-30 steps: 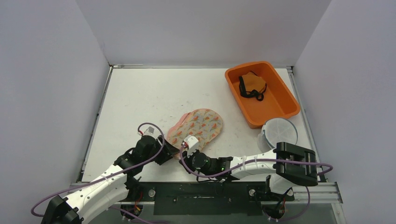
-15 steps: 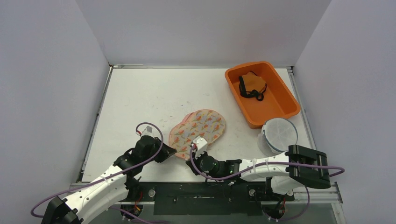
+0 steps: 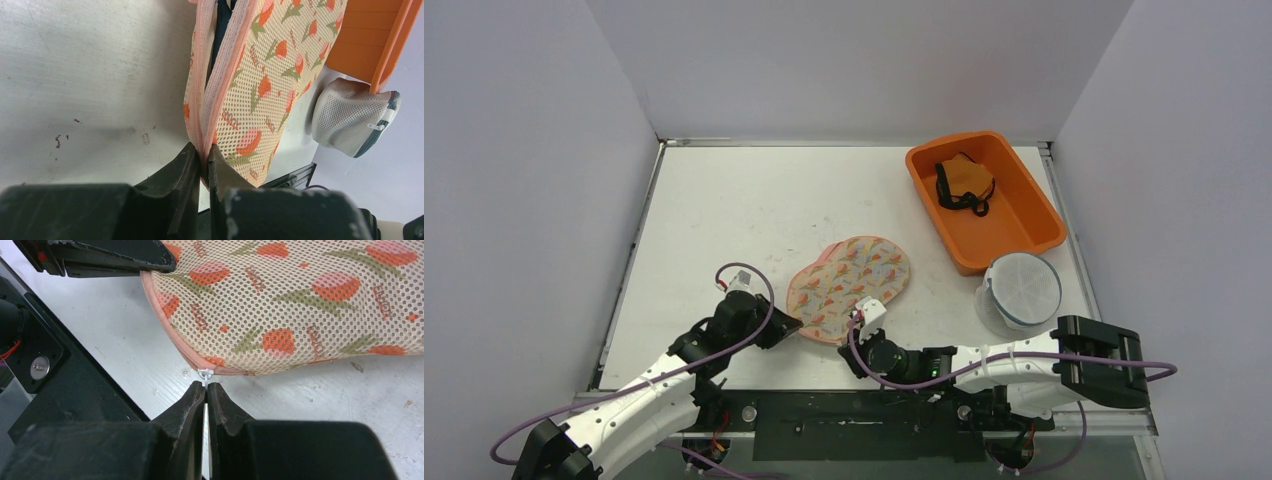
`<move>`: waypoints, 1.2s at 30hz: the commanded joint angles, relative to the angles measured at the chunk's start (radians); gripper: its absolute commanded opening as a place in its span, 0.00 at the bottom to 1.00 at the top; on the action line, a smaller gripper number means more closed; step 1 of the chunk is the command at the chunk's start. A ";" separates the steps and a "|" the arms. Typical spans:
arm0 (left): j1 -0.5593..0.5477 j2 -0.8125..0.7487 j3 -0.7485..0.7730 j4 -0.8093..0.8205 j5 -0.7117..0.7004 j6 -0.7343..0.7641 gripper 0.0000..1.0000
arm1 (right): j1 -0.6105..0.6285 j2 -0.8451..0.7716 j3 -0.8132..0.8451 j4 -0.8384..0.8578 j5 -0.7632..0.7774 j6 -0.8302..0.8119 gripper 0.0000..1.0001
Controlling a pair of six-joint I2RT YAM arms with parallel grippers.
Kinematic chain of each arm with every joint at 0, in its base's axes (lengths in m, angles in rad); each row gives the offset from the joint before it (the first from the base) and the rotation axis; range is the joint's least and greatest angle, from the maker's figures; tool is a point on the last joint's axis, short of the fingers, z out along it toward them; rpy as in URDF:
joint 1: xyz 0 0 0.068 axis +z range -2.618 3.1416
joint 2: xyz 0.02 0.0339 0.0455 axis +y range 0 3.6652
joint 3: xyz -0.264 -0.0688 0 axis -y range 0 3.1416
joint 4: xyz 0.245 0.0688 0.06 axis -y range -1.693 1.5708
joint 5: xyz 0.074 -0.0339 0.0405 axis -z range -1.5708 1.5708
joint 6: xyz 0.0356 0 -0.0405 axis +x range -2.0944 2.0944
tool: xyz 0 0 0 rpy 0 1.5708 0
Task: Unzip the laundry bag and remove the bra
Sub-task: Unzip the laundry bag at the center of the board.
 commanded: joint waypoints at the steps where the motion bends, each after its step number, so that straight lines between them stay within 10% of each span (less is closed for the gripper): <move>1: 0.002 0.008 -0.014 0.047 -0.066 0.004 0.00 | -0.007 -0.026 -0.016 0.004 0.043 0.025 0.05; 23: -0.001 0.023 -0.039 0.089 -0.053 -0.008 0.00 | -0.025 0.030 0.007 -0.068 0.090 0.083 0.07; 28: -0.001 0.020 -0.034 0.078 -0.057 -0.005 0.00 | 0.036 0.004 0.066 -0.137 0.101 0.068 0.69; 36: -0.008 0.014 -0.031 0.075 -0.076 -0.005 0.00 | 0.044 -0.113 0.075 -0.197 0.137 0.209 0.96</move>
